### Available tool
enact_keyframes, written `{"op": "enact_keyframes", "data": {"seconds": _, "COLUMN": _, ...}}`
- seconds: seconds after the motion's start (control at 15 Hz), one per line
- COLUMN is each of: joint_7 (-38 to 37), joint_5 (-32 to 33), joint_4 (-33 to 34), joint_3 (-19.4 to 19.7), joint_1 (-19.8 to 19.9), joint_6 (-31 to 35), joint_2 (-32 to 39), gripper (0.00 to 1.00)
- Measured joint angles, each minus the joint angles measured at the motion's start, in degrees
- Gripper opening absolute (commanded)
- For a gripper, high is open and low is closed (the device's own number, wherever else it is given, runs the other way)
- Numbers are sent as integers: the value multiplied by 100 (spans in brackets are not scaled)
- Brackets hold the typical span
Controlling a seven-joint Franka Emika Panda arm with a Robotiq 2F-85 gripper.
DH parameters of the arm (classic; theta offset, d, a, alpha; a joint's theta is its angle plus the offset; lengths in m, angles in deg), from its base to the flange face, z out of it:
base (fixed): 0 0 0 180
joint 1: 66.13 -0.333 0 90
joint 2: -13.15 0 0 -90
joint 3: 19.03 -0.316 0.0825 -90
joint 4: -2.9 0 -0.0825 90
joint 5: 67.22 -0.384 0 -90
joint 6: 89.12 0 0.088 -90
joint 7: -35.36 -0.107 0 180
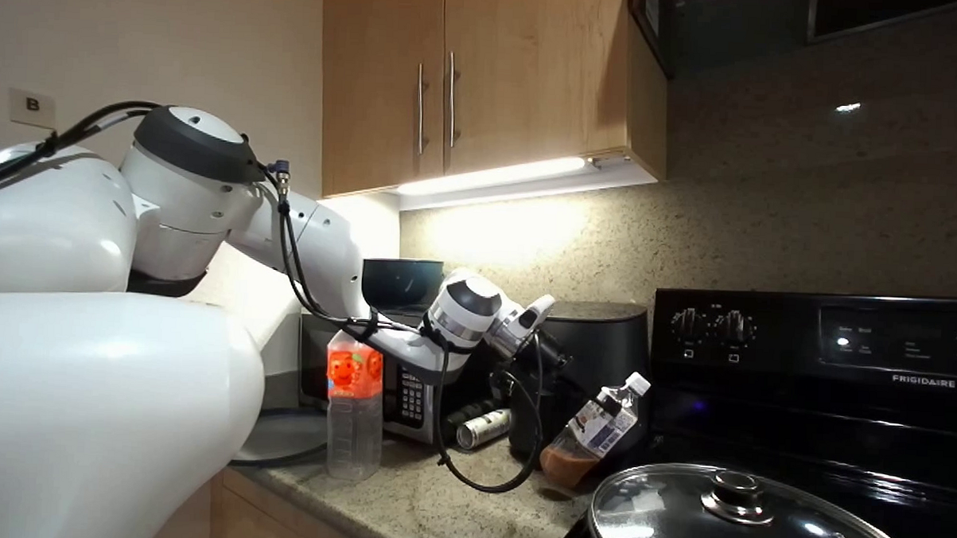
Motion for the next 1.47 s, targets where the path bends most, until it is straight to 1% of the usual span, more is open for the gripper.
{"op": "enact_keyframes", "data": {"seconds": 0.07, "joint_7": 0, "joint_5": 40, "joint_4": 49, "joint_3": -43, "joint_1": 56, "joint_6": -39, "joint_2": 0, "gripper": 99}}
{"op": "enact_keyframes", "data": {"seconds": 0.13, "joint_7": 0, "joint_5": 71, "joint_4": 94, "joint_3": -77, "joint_1": 107, "joint_6": -73, "joint_2": -3, "gripper": 100}}
{"op": "enact_keyframes", "data": {"seconds": 0.67, "joint_7": 0, "joint_5": 305, "joint_4": 360, "joint_3": -167, "joint_1": 474, "joint_6": -320, "joint_2": -163, "gripper": 100}}
{"op": "enact_keyframes", "data": {"seconds": 0.8, "joint_7": 0, "joint_5": 382, "joint_4": 357, "joint_3": -162, "joint_1": 496, "joint_6": -323, "joint_2": -255, "gripper": 100}}
{"op": "enact_keyframes", "data": {"seconds": 0.93, "joint_7": 0, "joint_5": 520, "joint_4": 306, "joint_3": -79, "joint_1": 433, "joint_6": -306, "joint_2": -406, "gripper": 100}}
{"op": "enact_keyframes", "data": {"seconds": 1.13, "joint_7": -14, "joint_5": 758, "joint_4": 48, "joint_3": 388, "joint_1": 83, "joint_6": -167, "joint_2": -630, "gripper": 100}}
{"op": "enact_keyframes", "data": {"seconds": 1.47, "joint_7": -18, "joint_5": 822, "joint_4": -471, "joint_3": 1436, "joint_1": -729, "joint_6": 102, "joint_2": -802, "gripper": 100}}
